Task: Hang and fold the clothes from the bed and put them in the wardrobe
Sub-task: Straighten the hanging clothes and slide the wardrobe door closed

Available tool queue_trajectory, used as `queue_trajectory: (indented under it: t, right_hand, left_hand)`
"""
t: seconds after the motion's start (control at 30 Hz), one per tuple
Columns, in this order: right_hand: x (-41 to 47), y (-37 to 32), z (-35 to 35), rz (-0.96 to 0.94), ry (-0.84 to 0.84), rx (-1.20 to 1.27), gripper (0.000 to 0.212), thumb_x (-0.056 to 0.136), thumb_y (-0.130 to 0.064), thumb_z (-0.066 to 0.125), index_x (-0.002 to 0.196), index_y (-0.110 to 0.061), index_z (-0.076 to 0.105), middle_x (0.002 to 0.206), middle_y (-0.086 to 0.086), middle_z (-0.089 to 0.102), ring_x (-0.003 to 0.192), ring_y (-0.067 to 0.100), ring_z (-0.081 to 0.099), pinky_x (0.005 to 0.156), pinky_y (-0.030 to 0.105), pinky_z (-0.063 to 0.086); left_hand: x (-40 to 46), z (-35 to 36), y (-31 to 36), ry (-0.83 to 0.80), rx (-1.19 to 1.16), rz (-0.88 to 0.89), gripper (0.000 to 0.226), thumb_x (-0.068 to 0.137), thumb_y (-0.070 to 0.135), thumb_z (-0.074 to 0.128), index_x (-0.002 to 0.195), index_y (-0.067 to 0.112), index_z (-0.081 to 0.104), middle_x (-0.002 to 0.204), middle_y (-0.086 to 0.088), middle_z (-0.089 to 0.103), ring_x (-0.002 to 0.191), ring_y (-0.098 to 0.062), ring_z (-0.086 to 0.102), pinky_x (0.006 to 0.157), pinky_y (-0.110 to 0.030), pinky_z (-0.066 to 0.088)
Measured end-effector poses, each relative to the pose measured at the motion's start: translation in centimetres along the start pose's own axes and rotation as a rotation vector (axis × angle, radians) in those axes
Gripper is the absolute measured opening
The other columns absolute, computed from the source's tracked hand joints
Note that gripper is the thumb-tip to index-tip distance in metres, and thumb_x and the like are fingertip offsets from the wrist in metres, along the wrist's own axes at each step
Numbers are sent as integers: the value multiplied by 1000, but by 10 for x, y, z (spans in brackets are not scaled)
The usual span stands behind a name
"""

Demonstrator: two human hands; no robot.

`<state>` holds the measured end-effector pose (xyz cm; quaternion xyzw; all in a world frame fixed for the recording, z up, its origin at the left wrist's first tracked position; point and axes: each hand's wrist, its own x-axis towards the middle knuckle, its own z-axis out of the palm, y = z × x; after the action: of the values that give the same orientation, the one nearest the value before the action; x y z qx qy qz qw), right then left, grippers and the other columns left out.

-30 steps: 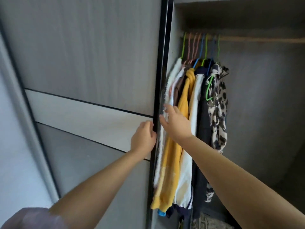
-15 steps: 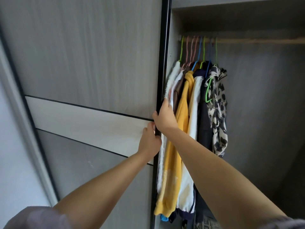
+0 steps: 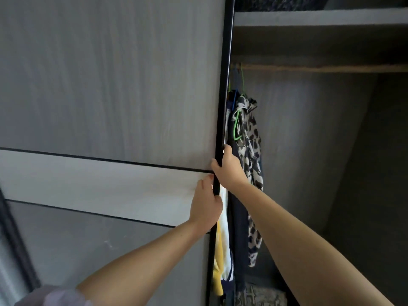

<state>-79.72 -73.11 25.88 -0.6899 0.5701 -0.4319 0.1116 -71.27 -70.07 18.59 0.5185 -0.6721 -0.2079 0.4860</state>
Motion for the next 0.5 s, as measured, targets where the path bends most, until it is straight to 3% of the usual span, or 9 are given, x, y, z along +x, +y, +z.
queue_trajectory:
  t: [0.1, 0.27, 0.33, 0.43, 0.5]
  right_hand:
    - [-8, 19, -24, 31, 26, -73, 47, 100, -24, 44, 139, -5, 28, 108, 11, 57, 77, 16, 53, 56, 24, 39]
    - [-25, 51, -67, 115, 98, -113, 51, 101, -25, 43, 144, -5, 25, 123, 15, 55, 111, 33, 56, 82, 35, 46]
    - [-33, 65, -86, 151, 144, -168, 55, 101, -27, 41, 148, -7, 21, 135, 16, 51, 118, 34, 53, 92, 39, 46]
    - [-45, 87, -112, 216, 251, -325, 51, 101, -32, 40, 147, -13, 26, 134, 12, 54, 116, 35, 54, 90, 43, 47]
    - [-57, 100, -128, 257, 339, -349, 49, 101, -32, 41, 146, -16, 29, 135, 9, 54, 115, 31, 56, 88, 41, 46]
  left_hand:
    - [-7, 22, 15, -54, 4, 40, 58, 84, -3, 43, 138, 19, 38, 122, -1, 44, 108, -20, 51, 85, -28, 45]
    - [-12, 53, 41, -241, 20, 164, 58, 85, 0, 41, 139, 20, 37, 127, -1, 44, 112, -20, 50, 92, -33, 45]
    - [-9, 61, 51, -332, 127, 318, 59, 85, 1, 41, 142, 17, 36, 133, -2, 45, 121, -20, 44, 100, -34, 40]
    - [2, 70, 70, -307, 429, 677, 56, 84, 5, 45, 140, 11, 42, 136, -7, 45, 126, -27, 41, 104, -39, 30]
    - [16, 73, 86, -270, 726, 908, 62, 85, 10, 47, 145, 13, 33, 150, -8, 28, 140, -27, 23, 114, -50, 10]
